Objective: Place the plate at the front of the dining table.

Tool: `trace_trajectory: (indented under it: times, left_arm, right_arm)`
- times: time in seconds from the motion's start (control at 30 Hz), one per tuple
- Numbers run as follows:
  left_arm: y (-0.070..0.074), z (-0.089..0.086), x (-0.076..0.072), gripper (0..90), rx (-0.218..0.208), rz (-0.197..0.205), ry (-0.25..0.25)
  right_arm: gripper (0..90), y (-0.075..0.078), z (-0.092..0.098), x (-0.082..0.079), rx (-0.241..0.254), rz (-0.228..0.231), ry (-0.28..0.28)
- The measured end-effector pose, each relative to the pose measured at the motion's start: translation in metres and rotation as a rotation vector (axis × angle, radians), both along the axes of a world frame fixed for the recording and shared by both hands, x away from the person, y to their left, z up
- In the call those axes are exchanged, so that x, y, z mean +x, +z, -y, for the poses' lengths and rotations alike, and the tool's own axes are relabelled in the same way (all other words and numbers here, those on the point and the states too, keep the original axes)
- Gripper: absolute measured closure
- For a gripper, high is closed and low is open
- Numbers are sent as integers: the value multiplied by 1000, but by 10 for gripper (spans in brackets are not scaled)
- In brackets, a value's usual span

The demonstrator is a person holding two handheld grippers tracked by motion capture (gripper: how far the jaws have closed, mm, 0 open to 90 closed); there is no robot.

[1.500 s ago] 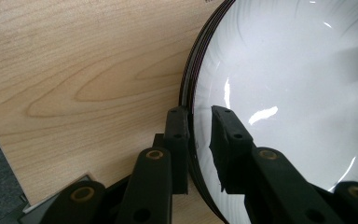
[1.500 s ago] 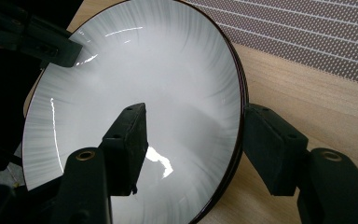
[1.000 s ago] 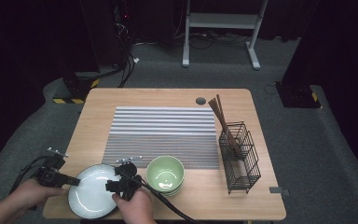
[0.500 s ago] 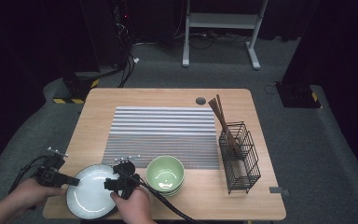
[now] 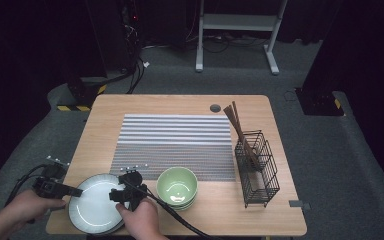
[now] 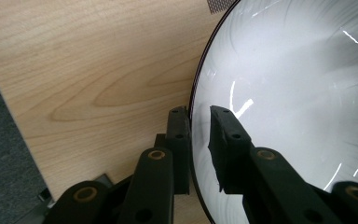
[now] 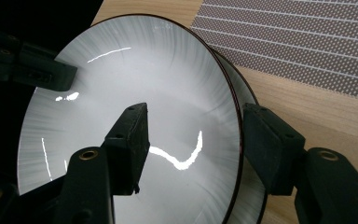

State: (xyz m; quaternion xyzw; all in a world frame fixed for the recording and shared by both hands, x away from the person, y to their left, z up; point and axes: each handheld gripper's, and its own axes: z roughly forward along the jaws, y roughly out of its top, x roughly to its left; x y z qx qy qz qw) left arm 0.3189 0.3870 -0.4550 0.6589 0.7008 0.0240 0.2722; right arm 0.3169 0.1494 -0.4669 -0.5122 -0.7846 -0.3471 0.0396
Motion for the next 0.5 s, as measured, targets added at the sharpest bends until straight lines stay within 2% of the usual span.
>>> trace_trajectory:
  times: [0.07, 0.1, 0.2, 0.3, 0.33, 0.37, 0.43, 0.47, 0.5]
  left_arm:
    - [1, 0, 0, 780, -4, -5, 4]
    - [1, 1, 0, 767, -18, 5, 21]
    - [1, 1, -2, 710, 14, 11, -44]
    - [0, 3, -2, 678, -12, 0, -30]
    - [-1, 5, -2, 661, -19, 11, -8]
    - [-1, 4, -3, 635, -15, -10, -30]
    - [-4, 6, -4, 591, -27, -22, -6]
    - [-4, 5, -5, 590, -13, -33, -25]
    - [-5, 5, -6, 589, -17, -42, -22]
  right_arm:
    - [423, -1, -2, 0, 2, -10, 1]
    - [425, -2, -2, 0, 5, -12, 1]
    - [426, -3, -3, 0, 6, -6, 4]
    - [427, -3, -3, 1, 10, -6, 4]
    - [427, -3, -3, 1, 11, -7, 3]
    - [427, -3, -3, 1, 12, -6, 3]
    - [426, -4, -3, 1, 16, -7, 8]
    - [425, -5, -3, 0, 17, -9, 11]
    - [425, -5, -4, 0, 17, -6, 18]
